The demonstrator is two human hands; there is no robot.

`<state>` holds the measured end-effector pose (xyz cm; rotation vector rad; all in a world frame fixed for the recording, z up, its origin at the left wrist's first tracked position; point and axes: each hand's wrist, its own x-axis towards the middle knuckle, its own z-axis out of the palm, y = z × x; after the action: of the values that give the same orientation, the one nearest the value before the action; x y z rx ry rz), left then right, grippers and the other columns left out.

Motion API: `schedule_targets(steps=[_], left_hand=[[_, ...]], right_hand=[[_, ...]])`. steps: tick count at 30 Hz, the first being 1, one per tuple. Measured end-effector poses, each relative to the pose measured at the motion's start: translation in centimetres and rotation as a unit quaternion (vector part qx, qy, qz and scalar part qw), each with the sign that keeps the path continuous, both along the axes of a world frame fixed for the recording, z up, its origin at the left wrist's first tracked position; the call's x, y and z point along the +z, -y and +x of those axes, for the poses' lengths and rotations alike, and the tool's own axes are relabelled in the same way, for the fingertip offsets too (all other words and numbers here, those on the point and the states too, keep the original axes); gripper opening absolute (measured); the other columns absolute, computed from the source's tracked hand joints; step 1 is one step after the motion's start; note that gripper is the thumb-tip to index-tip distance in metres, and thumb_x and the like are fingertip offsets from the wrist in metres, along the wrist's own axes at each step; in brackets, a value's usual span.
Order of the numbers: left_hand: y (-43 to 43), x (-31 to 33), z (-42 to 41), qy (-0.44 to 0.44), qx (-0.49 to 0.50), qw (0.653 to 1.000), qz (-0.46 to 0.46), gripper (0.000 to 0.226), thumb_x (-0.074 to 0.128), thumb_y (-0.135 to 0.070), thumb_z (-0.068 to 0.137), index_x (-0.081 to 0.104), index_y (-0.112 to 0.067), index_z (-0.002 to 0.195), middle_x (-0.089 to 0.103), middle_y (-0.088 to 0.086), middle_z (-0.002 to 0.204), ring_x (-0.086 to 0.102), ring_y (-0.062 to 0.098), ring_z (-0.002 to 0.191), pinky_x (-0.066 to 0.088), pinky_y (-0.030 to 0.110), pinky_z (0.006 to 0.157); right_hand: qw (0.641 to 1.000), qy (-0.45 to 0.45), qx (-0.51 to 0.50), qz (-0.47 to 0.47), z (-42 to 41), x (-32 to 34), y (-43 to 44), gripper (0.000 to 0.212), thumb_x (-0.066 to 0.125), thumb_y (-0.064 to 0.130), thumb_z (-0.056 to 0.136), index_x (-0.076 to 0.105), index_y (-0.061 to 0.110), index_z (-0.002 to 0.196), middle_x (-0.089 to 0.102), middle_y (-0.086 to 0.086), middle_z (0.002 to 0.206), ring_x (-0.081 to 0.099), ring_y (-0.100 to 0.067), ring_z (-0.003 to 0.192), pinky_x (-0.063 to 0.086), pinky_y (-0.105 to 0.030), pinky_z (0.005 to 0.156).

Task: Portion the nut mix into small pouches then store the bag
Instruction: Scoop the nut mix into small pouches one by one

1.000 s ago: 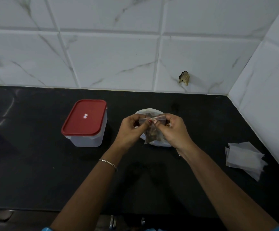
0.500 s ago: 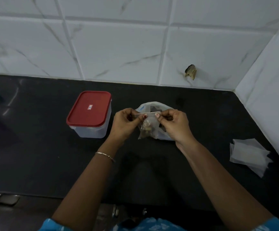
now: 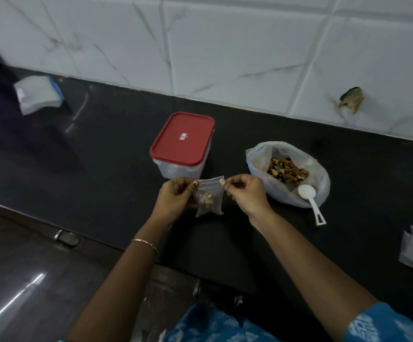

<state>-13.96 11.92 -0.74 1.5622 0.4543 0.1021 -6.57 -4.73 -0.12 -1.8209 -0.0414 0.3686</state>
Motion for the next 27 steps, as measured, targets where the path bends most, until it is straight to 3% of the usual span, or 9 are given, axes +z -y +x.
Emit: schedule_targets(steps=[4, 7, 10, 13, 15, 17, 19, 21, 27], left_hand=[[-2.5, -1.2, -0.3, -0.01, 0.067, 0.997, 0.031, 0.01, 0.06, -0.009, 0.094, 0.069, -0.01, 0.091, 0.071, 0.013, 0.089, 0.071, 0.024, 0.08, 0.059, 0.029, 0.065], [-3.7, -1.7, -0.2, -0.012, 0.091, 0.995, 0.035, 0.008, 0.061, -0.009, 0.093, 0.069, -0.008, 0.092, 0.07, 0.014, 0.089, 0.071, 0.025, 0.08, 0.059, 0.028, 0.064], [-4.0, -2.2, -0.1, -0.023, 0.1, 0.994, 0.027, 0.009, 0.062, -0.011, 0.093, 0.068, -0.007, 0.098, 0.07, 0.01, 0.092, 0.07, 0.021, 0.083, 0.059, 0.027, 0.064], [-3.6, -2.7, -0.5, -0.014, 0.101, 0.995, 0.016, 0.026, 0.066, -0.014, 0.09, 0.062, -0.008, 0.115, 0.067, 0.008, 0.105, 0.069, 0.019, 0.093, 0.059, 0.029, 0.072], [-2.9, -2.9, -0.9, -0.001, 0.117, 0.987, 0.113, 0.042, 0.072, -0.017, 0.085, 0.055, -0.013, 0.124, 0.062, -0.001, 0.112, 0.064, 0.007, 0.096, 0.054, 0.018, 0.078], [-1.9, -2.7, -1.2, 0.02, 0.158, 0.955, 0.249, 0.051, 0.074, -0.018, 0.082, 0.051, -0.016, 0.127, 0.051, -0.004, 0.118, 0.055, 0.003, 0.097, 0.047, 0.007, 0.076], [-0.5, -2.4, -1.3, 0.066, 0.201, 0.929, 0.304, 0.051, 0.073, -0.017, 0.082, 0.049, -0.017, 0.126, 0.046, -0.002, 0.119, 0.052, 0.012, 0.102, 0.049, 0.015, 0.078], [1.0, -1.9, -0.9, 0.11, 0.213, 0.927, 0.29, 0.052, 0.071, -0.018, 0.083, 0.044, -0.017, 0.127, 0.046, 0.0, 0.118, 0.053, 0.016, 0.099, 0.051, 0.022, 0.076], [6.8, -0.4, 2.2, 0.155, 0.113, 0.96, 0.202, 0.039, 0.066, -0.014, 0.088, 0.042, -0.022, 0.118, 0.051, -0.007, 0.097, 0.054, 0.001, 0.077, 0.051, 0.02, 0.068]], right_hand=[[0.997, -0.03, 0.068, -0.001, -0.1, -1.8, -1.9, 0.021, 0.074, 0.02, 0.084, 0.066, 0.017, 0.104, 0.069, 0.0, 0.096, 0.065, -0.01, 0.087, 0.05, -0.02, 0.072], [0.99, -0.026, 0.133, -0.044, -0.2, -3.1, -2.9, 0.045, 0.081, 0.023, 0.077, 0.061, 0.014, 0.117, 0.069, -0.001, 0.101, 0.067, -0.013, 0.092, 0.056, -0.029, 0.081], [0.986, 0.006, 0.143, -0.083, -0.1, -3.6, -3.4, 0.046, 0.084, 0.023, 0.074, 0.059, 0.021, 0.112, 0.07, 0.004, 0.094, 0.068, -0.012, 0.088, 0.057, -0.036, 0.084], [0.986, 0.024, 0.138, -0.094, -0.1, -3.8, -3.5, 0.042, 0.083, 0.022, 0.074, 0.059, 0.024, 0.107, 0.07, 0.006, 0.09, 0.067, -0.01, 0.083, 0.058, -0.035, 0.081], [0.986, 0.026, 0.139, -0.092, -0.1, -3.8, -3.4, 0.041, 0.082, 0.02, 0.075, 0.06, 0.021, 0.109, 0.069, 0.005, 0.091, 0.067, -0.01, 0.082, 0.057, -0.034, 0.08], [0.987, 0.026, 0.133, -0.083, -0.1, -3.7, -3.1, 0.041, 0.081, 0.018, 0.077, 0.061, 0.018, 0.112, 0.069, 0.003, 0.093, 0.067, -0.011, 0.081, 0.057, -0.032, 0.08], [0.99, 0.031, 0.117, -0.076, -0.2, -3.6, -2.5, 0.037, 0.078, 0.018, 0.08, 0.061, 0.02, 0.112, 0.068, 0.003, 0.093, 0.067, -0.011, 0.083, 0.057, -0.031, 0.081], [0.993, 0.038, 0.091, -0.072, -0.2, -3.4, -1.2, 0.032, 0.075, 0.02, 0.083, 0.06, 0.024, 0.111, 0.068, 0.004, 0.092, 0.066, -0.01, 0.085, 0.057, -0.03, 0.082], [0.996, 0.077, 0.002, -0.039, 0.1, -2.5, 4.8, 0.031, 0.069, 0.015, 0.087, 0.057, 0.028, 0.113, 0.068, 0.004, 0.095, 0.066, -0.008, 0.089, 0.056, -0.03, 0.083]])
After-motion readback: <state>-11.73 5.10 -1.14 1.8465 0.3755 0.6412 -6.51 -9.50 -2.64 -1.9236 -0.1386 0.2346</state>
